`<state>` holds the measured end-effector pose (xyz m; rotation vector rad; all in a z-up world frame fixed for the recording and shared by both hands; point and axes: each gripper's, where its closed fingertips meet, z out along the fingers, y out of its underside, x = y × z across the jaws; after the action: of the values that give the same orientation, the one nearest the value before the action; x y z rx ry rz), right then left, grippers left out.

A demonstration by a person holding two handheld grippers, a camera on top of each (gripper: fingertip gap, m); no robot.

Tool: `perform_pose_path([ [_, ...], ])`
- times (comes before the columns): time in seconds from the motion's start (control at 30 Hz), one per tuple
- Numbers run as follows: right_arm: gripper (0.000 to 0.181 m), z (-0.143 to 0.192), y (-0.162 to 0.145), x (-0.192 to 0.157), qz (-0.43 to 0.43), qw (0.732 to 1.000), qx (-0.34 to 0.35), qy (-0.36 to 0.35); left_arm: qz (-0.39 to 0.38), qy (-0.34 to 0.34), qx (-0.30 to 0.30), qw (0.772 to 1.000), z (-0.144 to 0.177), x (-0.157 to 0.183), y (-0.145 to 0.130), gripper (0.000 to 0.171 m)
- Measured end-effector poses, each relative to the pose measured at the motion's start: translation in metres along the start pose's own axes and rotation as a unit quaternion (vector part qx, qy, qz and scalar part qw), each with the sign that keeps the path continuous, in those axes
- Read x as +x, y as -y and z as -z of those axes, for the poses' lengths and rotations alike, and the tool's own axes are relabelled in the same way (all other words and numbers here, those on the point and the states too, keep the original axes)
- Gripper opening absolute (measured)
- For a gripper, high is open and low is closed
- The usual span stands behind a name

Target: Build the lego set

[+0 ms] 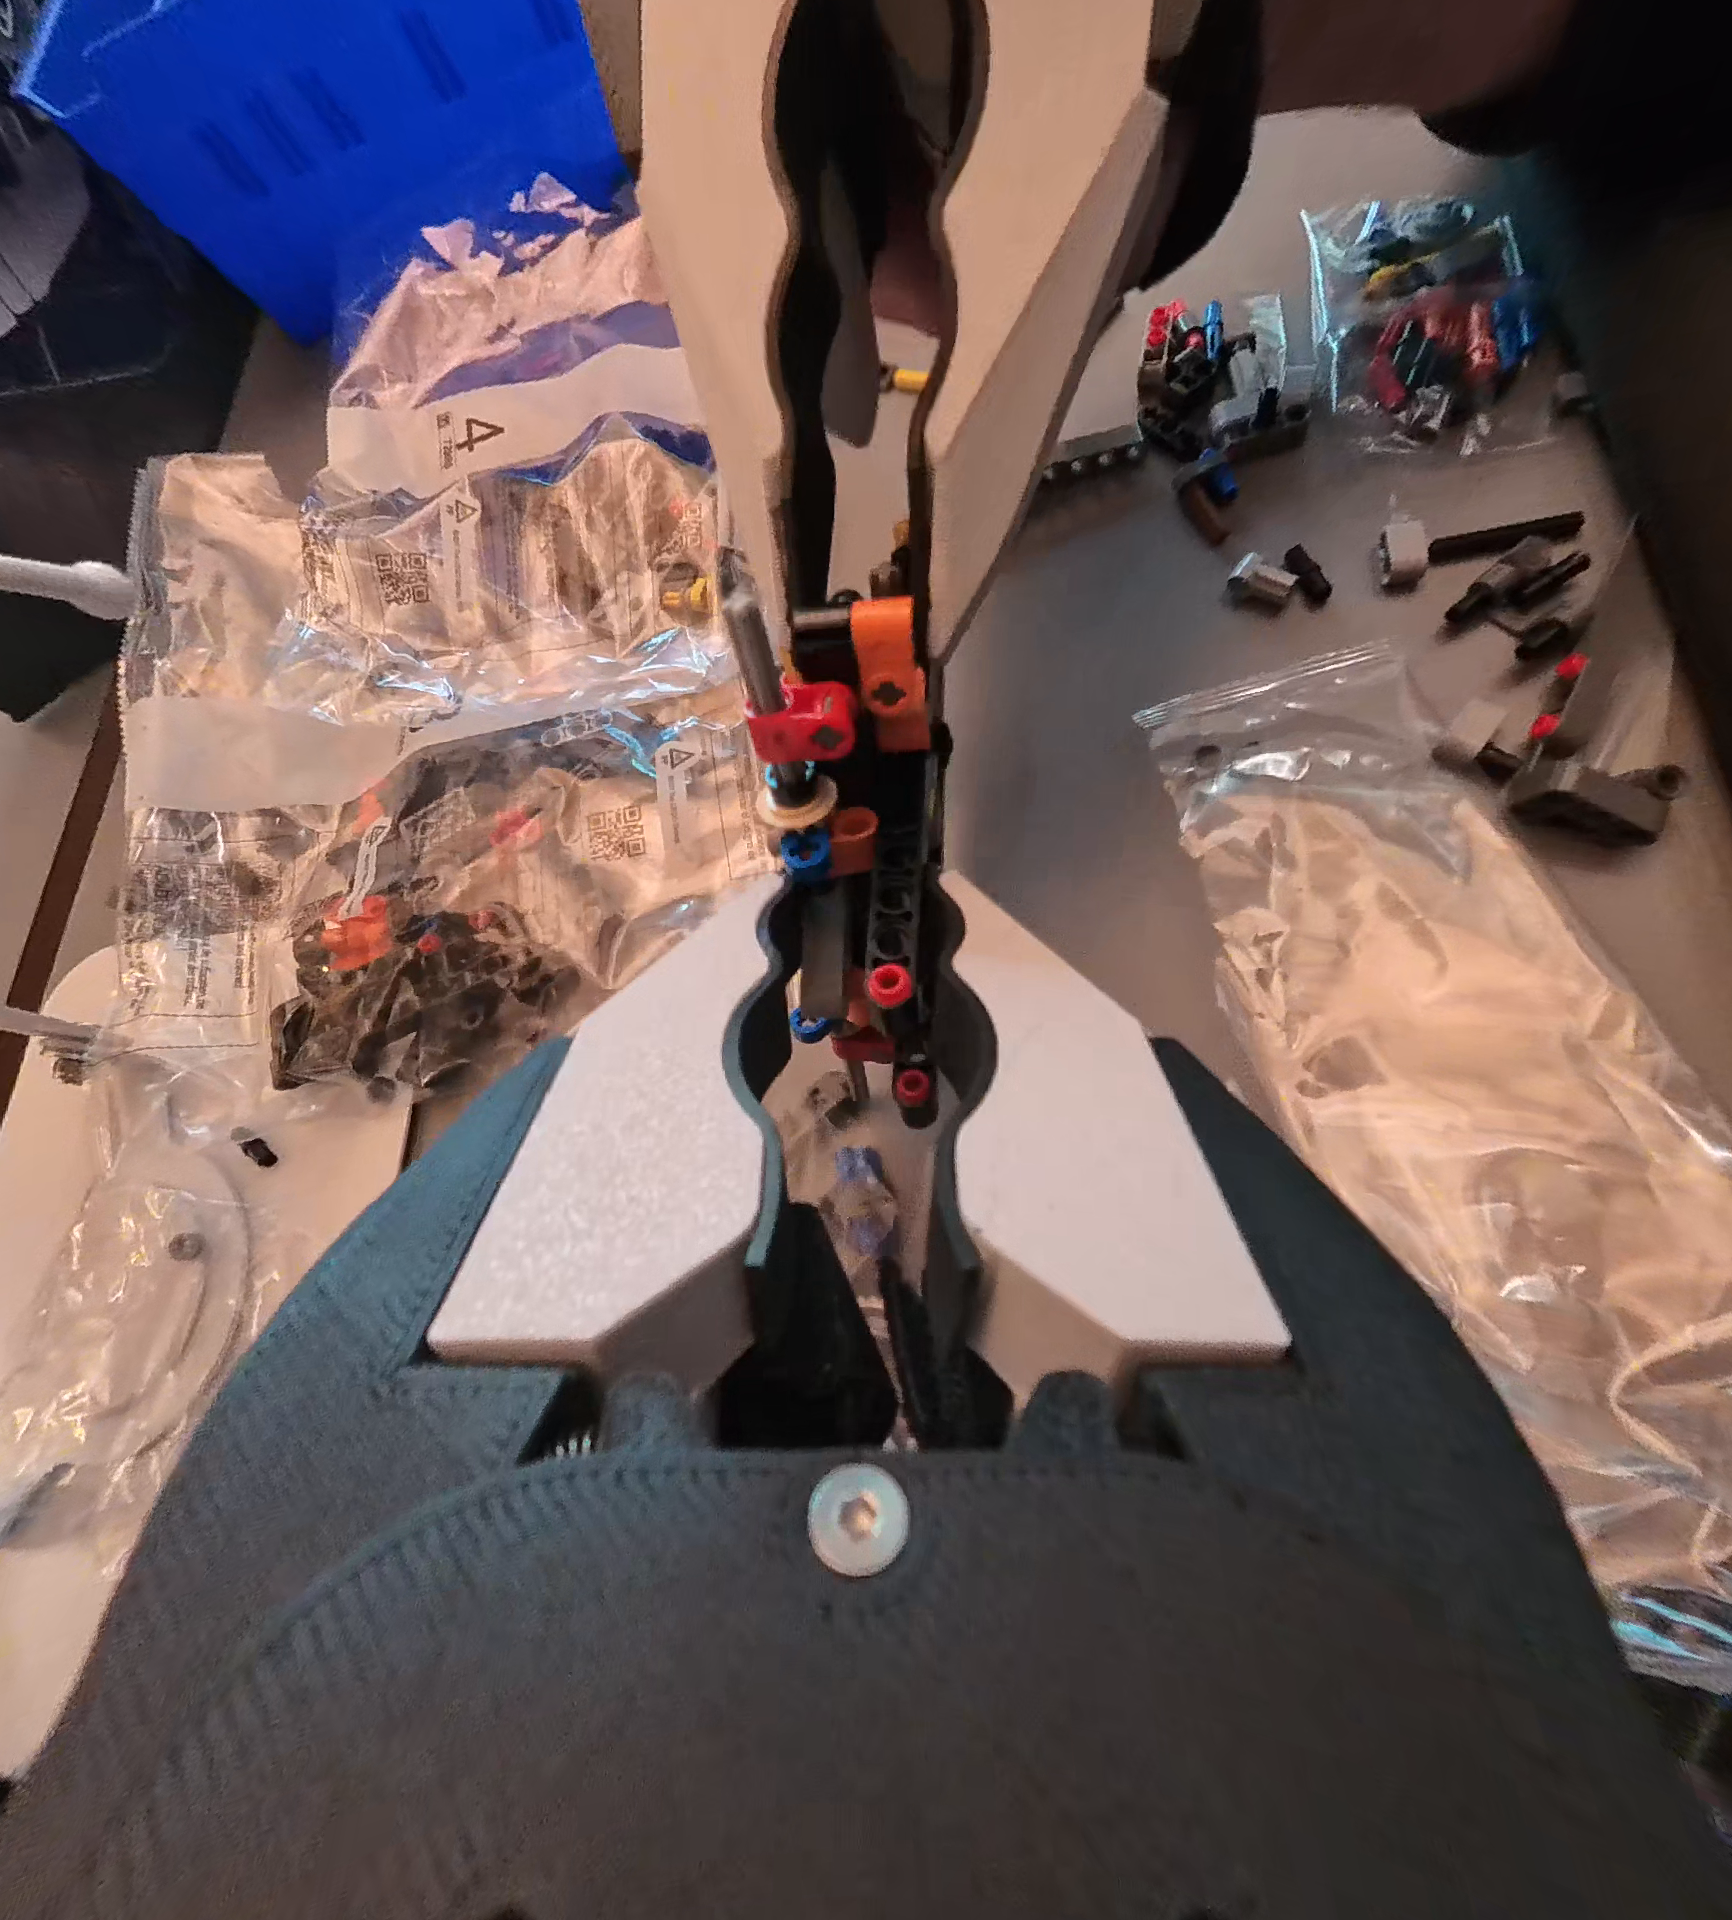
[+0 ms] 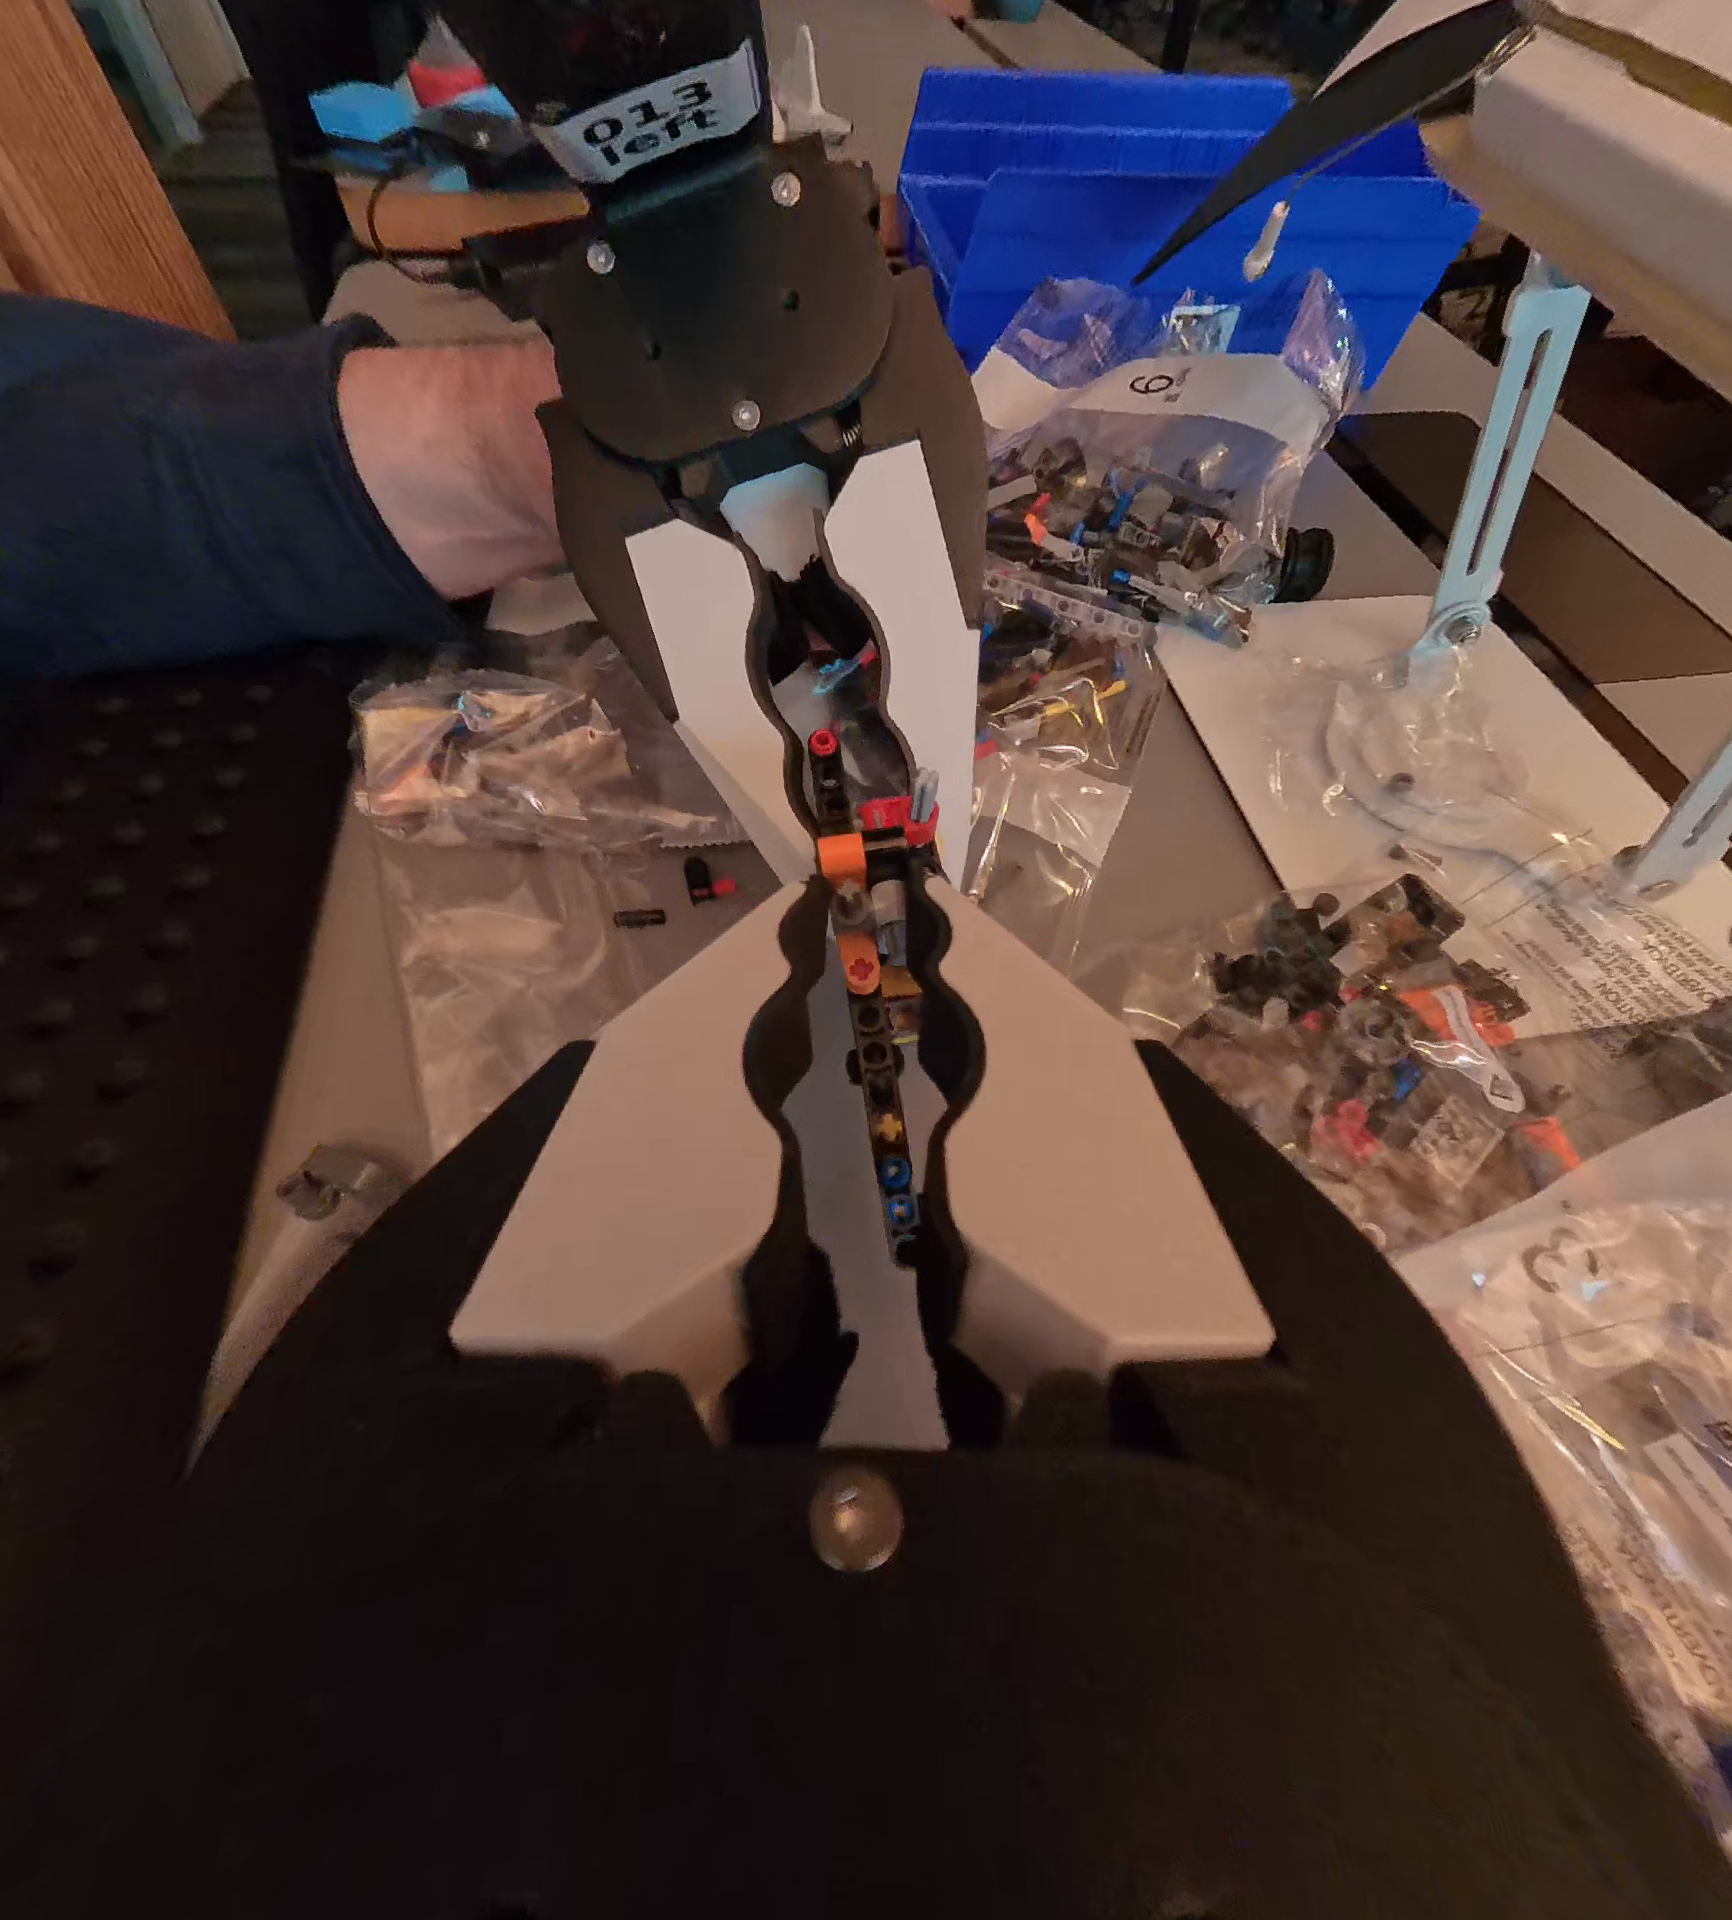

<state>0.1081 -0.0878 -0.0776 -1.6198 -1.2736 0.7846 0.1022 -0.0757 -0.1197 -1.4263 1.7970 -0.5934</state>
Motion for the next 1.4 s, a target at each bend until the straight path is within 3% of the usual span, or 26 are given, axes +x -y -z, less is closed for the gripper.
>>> perform_pose_path([
  [0.17, 0.013, 0.003, 0.005, 0.000, 0.009, 1.000, 0.011, -0.007, -0.008, 0.011, 0.012, 1.000, 0.002, -0.002, 0.005, 0.021],
  [0.27, 0.021, -0.001, -0.001, 0.001, 0.012, 1.000, -0.009, -0.014, -0.030, 0.020, -0.001, 0.999, -0.001, -0.002, 0.003, 0.021],
  [0.4, 0.019, -0.006, -0.006, -0.002, 0.028, 0.999, -0.030, -0.017, -0.040, 0.020, -0.018, 0.999, -0.005, 0.000, -0.001, 0.021],
  [0.63, 0.026, -0.006, 0.006, 0.001, 0.047, 0.998, -0.017, -0.047, -0.058, 0.034, -0.029, 0.997, -0.005, 0.000, 0.002, 0.021],
  [0.7, 0.012, -0.008, 0.001, 0.003, 0.060, 0.996, -0.039, -0.061, -0.073, 0.036, -0.042, 0.996, -0.008, 0.002, 0.001, 0.021],
  [1.0, 0.020, -0.006, -0.014, 0.003, 0.122, 0.978, -0.134, -0.104, -0.109, 0.067, -0.094, 0.987, -0.010, -0.002, -0.002, 0.021],
  [1.17, 0.012, -0.004, -0.014, 0.004, 0.122, 0.976, -0.143, -0.113, -0.121, 0.077, -0.111, 0.984, -0.010, -0.002, -0.002, 0.021],
  [1.4, 0.012, 0.003, -0.008, 0.003, 0.110, 0.980, -0.125, -0.107, -0.089, 0.068, -0.069, 0.991, -0.007, -0.001, 0.005, 0.020],
])
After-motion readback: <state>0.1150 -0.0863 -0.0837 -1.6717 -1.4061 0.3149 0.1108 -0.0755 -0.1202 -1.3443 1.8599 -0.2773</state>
